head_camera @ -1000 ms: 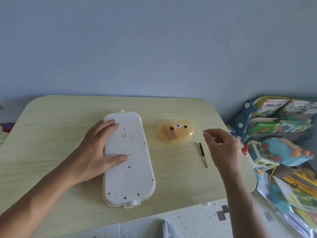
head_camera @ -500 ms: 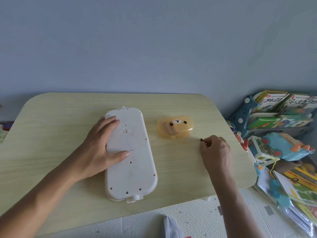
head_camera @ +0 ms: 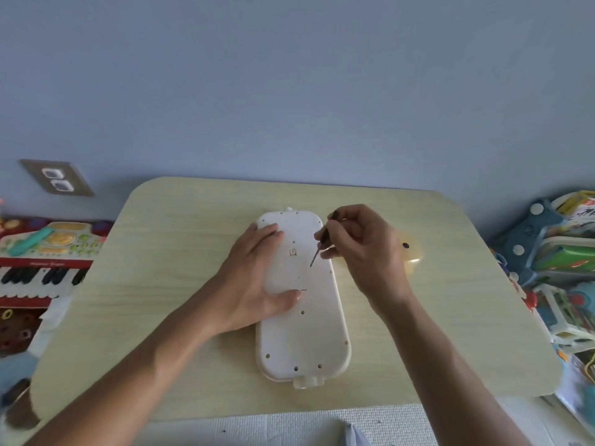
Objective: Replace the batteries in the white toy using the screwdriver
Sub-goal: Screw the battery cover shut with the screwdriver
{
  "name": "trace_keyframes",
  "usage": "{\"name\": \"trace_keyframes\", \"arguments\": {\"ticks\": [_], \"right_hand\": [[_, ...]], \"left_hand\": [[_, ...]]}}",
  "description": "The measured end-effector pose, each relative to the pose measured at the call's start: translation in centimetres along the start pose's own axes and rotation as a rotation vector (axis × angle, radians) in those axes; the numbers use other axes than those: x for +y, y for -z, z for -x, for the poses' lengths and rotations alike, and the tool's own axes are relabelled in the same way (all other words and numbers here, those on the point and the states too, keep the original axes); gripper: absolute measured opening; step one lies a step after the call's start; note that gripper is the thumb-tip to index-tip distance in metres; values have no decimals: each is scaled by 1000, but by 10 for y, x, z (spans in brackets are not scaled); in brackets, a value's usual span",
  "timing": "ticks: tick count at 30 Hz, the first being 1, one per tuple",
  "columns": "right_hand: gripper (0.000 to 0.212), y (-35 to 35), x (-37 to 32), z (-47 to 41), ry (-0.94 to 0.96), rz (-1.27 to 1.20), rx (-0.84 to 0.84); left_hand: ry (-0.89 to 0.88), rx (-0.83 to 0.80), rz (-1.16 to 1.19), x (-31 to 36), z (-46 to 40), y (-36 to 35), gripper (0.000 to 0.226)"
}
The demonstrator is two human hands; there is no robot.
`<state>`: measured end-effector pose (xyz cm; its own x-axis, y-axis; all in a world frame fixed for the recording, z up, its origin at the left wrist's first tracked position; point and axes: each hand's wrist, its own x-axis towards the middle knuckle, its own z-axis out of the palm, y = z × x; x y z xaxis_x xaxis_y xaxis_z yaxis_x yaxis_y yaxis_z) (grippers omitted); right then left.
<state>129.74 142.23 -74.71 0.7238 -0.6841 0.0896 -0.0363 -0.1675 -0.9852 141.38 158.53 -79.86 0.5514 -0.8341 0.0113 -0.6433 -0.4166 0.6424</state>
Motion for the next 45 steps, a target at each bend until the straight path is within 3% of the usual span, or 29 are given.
{"name": "trace_keyframes", "arguments": {"ticks": [12, 21, 33, 35, 39, 43, 45], "right_hand": [[4, -33, 23, -18, 148, 119, 73], [3, -33, 24, -15, 139, 71, 43], [6, -29, 24, -14, 188, 180, -42], [8, -28, 24, -14, 180, 177, -54], [11, -27, 26, -17, 163, 219, -66], [7, -32, 25, -20, 172, 213, -83], [9, -33, 26, -22, 171, 195, -87]], "left_hand": [[28, 16, 41, 3, 2, -2, 114], [32, 5, 32, 2, 1, -1, 112], [35, 2, 10, 2, -1, 2, 105], [29, 66, 62, 7, -4, 8, 96], [-43, 332, 370, 24, -20, 17, 53], [-102, 447, 503, 41, -44, 19, 20], [-92, 454, 536, 42, -50, 19, 14]]}}
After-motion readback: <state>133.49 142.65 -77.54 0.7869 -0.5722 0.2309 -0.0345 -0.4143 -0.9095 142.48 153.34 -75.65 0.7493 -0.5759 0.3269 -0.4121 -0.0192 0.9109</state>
